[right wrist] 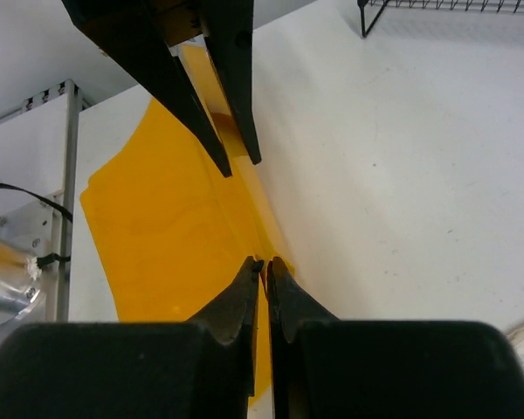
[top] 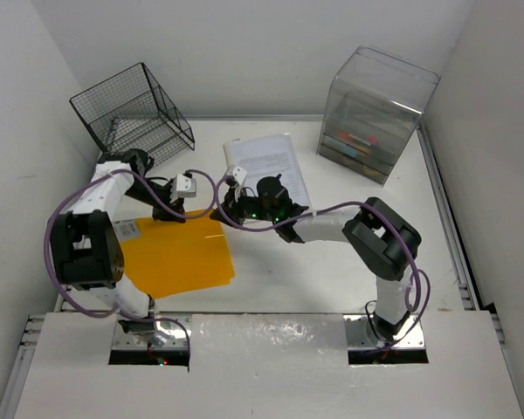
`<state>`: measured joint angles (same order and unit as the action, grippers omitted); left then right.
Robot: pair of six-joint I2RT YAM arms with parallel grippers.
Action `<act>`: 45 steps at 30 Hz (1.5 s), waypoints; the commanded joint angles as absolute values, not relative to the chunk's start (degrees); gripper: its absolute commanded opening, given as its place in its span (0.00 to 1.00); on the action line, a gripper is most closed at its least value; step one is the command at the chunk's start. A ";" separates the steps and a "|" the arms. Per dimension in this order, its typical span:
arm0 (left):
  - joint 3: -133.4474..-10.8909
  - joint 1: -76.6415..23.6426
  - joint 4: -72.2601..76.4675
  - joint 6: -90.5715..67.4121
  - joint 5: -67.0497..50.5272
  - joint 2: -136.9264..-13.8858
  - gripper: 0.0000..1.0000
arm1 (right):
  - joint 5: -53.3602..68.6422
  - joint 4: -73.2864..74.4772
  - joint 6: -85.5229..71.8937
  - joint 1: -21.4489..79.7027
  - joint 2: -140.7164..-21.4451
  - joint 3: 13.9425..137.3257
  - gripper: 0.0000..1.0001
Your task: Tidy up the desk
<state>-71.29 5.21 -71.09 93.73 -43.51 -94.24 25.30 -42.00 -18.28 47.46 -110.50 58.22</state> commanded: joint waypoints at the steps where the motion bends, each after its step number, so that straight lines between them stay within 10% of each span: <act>1: -70.66 4.83 -66.80 87.65 -46.58 -89.22 0.00 | 26.19 -45.27 -16.96 47.73 -105.74 56.96 0.06; 8: -68.12 4.83 -57.06 68.93 -44.39 -83.77 0.00 | 20.14 -41.75 -17.93 46.15 -99.60 51.60 0.64; 14: -66.97 4.75 -48.61 60.30 -42.19 -80.33 0.00 | 11.19 -33.76 -17.23 43.51 -92.48 47.20 0.81; 45: -79.45 5.98 -44.75 38.42 -44.91 -69.18 0.00 | 8.35 -26.28 -18.63 37.53 -82.09 37.53 0.84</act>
